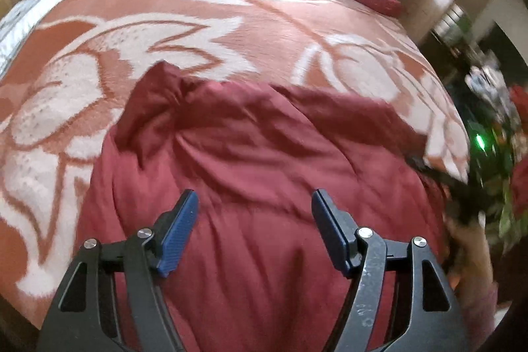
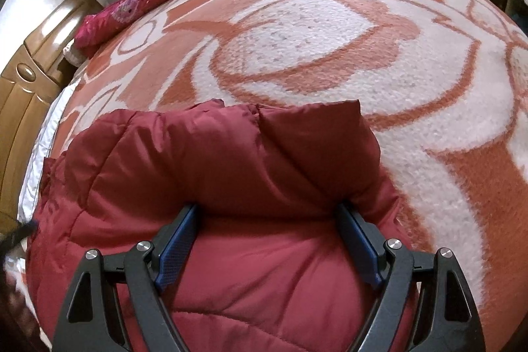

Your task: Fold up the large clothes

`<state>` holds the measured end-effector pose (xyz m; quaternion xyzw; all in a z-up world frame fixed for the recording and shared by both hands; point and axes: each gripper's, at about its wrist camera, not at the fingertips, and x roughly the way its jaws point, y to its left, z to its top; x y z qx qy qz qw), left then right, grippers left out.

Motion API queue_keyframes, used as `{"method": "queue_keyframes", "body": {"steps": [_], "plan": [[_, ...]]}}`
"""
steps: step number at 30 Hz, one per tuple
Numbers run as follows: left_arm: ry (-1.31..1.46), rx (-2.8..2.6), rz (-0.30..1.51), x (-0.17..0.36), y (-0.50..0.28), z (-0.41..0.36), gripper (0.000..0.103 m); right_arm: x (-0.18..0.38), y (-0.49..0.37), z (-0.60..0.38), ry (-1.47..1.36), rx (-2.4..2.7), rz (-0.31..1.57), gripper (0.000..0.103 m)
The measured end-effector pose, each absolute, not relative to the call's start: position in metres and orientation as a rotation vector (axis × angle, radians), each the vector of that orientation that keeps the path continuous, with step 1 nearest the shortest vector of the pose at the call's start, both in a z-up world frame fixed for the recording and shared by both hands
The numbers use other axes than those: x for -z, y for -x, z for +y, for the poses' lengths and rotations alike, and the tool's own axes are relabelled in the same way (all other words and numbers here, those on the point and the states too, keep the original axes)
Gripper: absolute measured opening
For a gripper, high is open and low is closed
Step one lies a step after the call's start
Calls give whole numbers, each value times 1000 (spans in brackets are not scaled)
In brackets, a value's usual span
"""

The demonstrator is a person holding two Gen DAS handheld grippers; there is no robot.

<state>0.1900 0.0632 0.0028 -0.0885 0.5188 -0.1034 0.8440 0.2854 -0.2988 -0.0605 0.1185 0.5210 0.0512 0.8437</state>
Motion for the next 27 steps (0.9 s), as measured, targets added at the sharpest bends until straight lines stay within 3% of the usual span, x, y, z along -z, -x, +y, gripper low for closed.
{"method": "queue_keyframes", "body": {"steps": [7,15,27], "plan": [[130,260,1021,-26,-135,51,71,33,-264,-303,-265,-90,1020,84],[107,294,985,-29,-104,35,71,-25,-169,-264,-157,-205,846,86],[46,293,1021,6,-89,16,72,5,-110,-207,36,-259,849,86]]}}
